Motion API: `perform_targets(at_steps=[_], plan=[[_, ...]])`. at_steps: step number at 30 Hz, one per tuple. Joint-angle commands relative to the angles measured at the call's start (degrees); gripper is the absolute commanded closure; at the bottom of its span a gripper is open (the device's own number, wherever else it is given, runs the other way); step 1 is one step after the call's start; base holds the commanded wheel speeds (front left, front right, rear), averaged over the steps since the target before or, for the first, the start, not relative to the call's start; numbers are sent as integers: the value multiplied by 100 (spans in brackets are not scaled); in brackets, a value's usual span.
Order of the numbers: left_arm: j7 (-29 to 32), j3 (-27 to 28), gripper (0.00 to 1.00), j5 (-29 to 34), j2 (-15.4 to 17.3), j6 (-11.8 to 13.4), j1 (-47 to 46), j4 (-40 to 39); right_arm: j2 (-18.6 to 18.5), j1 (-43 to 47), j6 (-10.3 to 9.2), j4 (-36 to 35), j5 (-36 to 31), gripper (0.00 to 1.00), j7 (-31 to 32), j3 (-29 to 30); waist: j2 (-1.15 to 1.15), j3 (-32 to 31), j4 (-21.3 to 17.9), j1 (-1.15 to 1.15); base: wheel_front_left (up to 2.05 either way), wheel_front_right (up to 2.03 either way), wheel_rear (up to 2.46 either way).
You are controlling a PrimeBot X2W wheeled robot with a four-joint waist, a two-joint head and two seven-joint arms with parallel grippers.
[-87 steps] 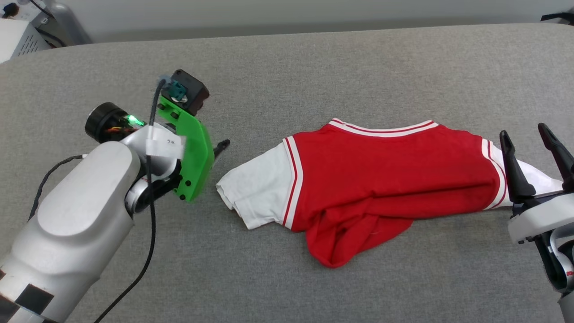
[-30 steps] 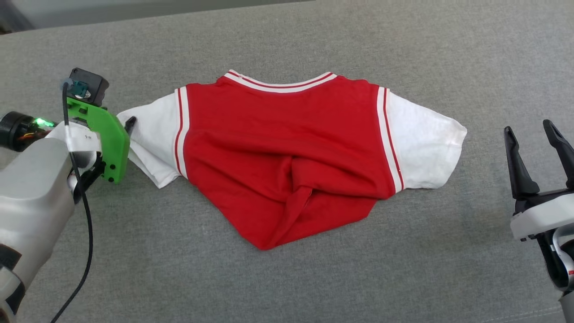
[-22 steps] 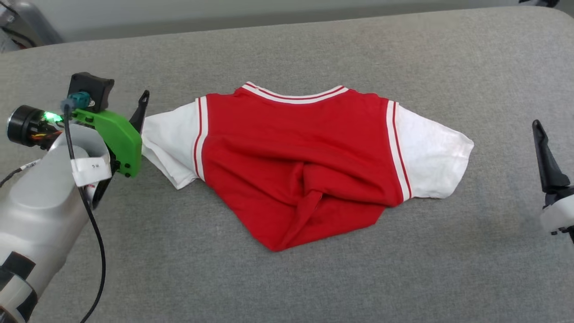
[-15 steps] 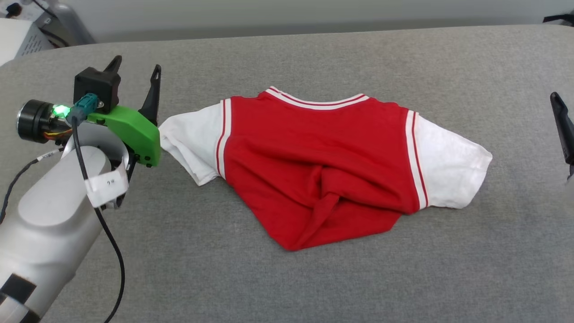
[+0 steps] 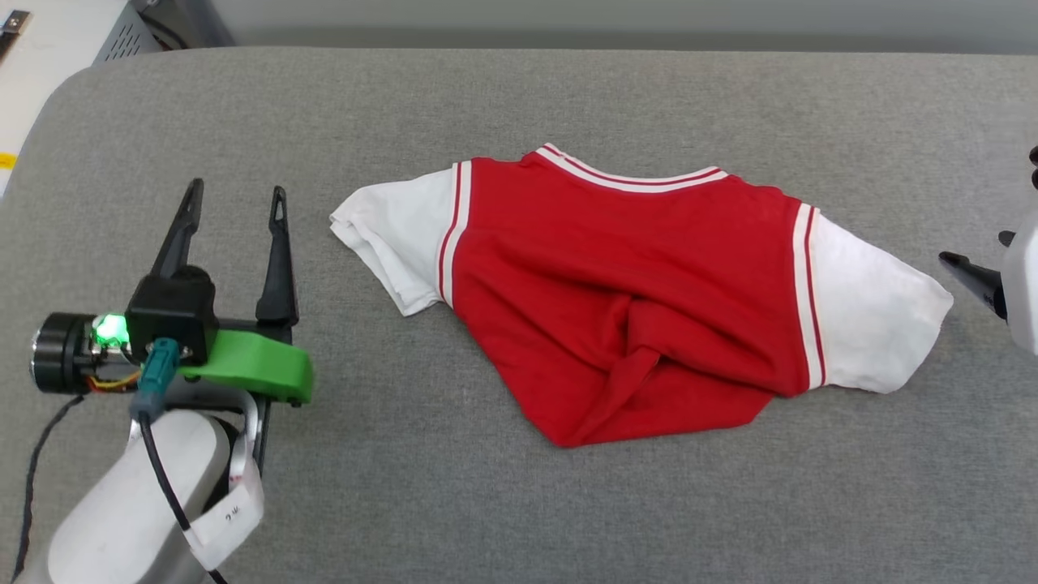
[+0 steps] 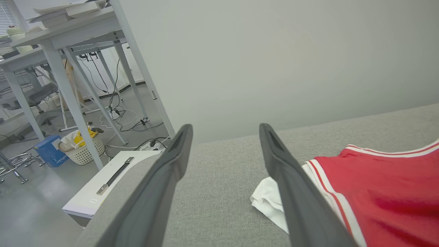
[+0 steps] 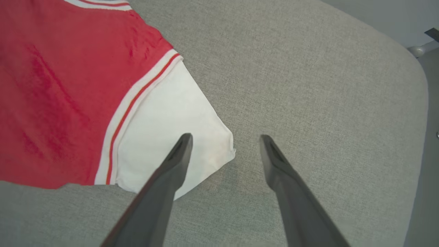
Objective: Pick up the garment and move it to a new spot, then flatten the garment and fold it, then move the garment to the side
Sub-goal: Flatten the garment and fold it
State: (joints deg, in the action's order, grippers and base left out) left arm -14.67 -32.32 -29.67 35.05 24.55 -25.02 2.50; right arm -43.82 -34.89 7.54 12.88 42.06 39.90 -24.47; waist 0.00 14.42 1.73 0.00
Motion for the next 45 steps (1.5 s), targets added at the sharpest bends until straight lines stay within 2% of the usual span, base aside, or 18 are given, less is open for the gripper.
perform_targets(at_steps=[1, 5, 11, 20, 21, 22, 28, 34, 41, 45], plan=[[-32, 110, 0, 129, -114, 44, 222, -104, -27, -186, -5, 166, 61, 0, 191, -93, 0, 156, 132, 0, 0, 0, 0], [-32, 361, 0, 353, -327, -18, 508, -229, 38, -486, -5, 674, 116, 0, 467, -232, 0, 356, 261, 0, 0, 0, 0], [-32, 696, 0, 630, -561, -239, 605, -239, 271, -784, -5, 1376, 116, 0, 399, -427, 0, 633, 377, 0, 0, 0, 0], [-32, 1056, 0, 913, -887, -550, 552, -100, 430, -376, -5, 1960, 551, 0, 277, -1049, 0, 765, 439, 0, 0, 0, 0], [-32, 1112, 0, 928, -911, -592, 545, -71, 443, -360, -5, 1966, 626, 72, 206, -1091, 0, 751, 416, 0, 0, 0, 0], [-32, 1157, 0, 936, -921, -628, 538, -39, 441, -366, -5, 1951, 662, 100, 111, -1121, 0, 738, 393, 0, 0, 0, 0], [-32, 1386, 0, 901, -825, -1053, 342, 271, 206, -668, -5, 1831, 660, 100, -918, -1095, 0, 574, 225, 0, 0, 0, 0], [112, 1392, 0, 869, -450, -1636, -386, 656, -137, -980, -5, 1628, 582, 100, -1880, -1000, 0, 416, 46, 0, 0, 0, 0], [840, 1032, 0, 871, -227, -2478, -1635, 1140, -331, -1093, -5, 1265, 529, 100, -2305, -1033, 0, 498, -162, 0, 0, 0, 0], [1620, 686, 0, 763, -210, -2986, -2426, 1535, -334, -1141, -5, 1030, 447, 100, -2422, -1064, 0, 658, -295, 0, 0, 0, 0]])
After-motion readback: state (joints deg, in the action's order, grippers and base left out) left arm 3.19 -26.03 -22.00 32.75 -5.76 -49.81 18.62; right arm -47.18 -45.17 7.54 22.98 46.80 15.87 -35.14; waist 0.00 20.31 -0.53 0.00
